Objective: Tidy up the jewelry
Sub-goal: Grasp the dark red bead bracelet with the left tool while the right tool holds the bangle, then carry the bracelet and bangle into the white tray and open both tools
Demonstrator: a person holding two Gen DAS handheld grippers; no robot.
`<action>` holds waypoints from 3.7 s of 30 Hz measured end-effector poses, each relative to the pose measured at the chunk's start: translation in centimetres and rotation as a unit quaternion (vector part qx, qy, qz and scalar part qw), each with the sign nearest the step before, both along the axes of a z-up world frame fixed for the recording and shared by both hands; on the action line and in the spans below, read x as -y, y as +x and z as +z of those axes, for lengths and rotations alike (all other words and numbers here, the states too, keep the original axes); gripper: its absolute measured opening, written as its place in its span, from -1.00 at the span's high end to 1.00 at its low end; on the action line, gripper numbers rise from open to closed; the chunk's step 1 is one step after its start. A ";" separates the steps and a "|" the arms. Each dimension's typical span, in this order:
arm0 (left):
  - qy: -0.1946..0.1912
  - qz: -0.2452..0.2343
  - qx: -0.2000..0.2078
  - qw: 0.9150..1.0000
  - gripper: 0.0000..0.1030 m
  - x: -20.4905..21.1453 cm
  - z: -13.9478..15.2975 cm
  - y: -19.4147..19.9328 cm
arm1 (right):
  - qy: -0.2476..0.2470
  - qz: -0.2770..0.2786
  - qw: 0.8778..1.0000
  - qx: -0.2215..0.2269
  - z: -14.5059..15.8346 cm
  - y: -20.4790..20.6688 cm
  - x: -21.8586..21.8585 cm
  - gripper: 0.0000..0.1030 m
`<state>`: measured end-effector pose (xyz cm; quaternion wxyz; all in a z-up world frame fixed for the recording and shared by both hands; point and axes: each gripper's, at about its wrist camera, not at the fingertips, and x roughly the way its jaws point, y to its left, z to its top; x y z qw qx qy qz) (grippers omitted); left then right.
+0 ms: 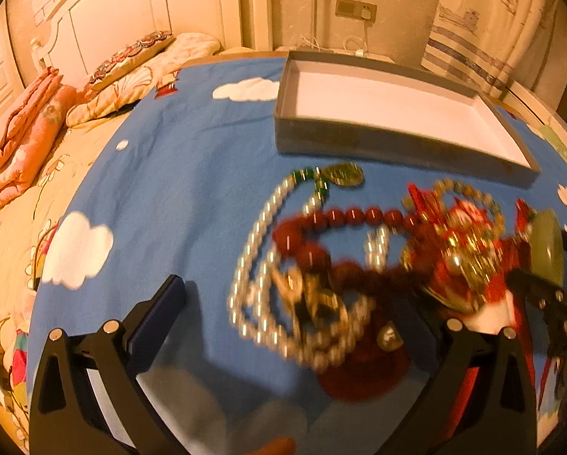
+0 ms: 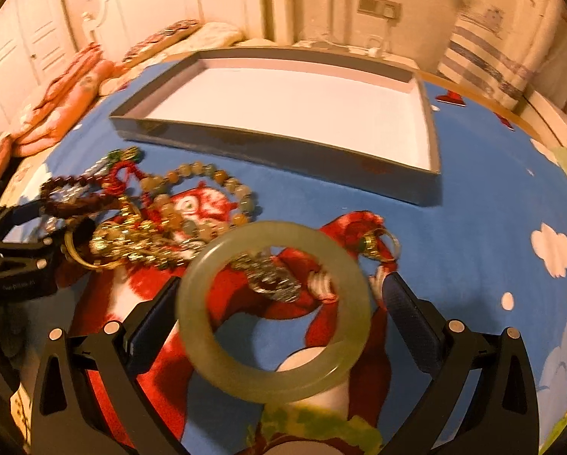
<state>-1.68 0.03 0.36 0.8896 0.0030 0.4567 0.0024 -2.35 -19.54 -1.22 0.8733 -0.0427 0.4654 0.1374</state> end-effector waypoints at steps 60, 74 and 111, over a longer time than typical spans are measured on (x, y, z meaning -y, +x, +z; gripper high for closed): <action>0.021 -0.198 0.024 0.980 -0.36 2.1 3.3 -0.5 | 0.139 -0.103 0.984 0.050 2.3 -3.8 9.5 -0.50; 0.068 -0.323 -0.029 0.944 0.46 4.5 1.7 1.5 | 0.147 -0.102 0.983 0.048 2.3 -4.1 9.5 -0.50; -0.105 -0.256 0.093 0.957 0.81 -0.7 10.0 0.8 | 0.132 -0.064 0.987 0.069 4.2 -3.0 7.6 -0.50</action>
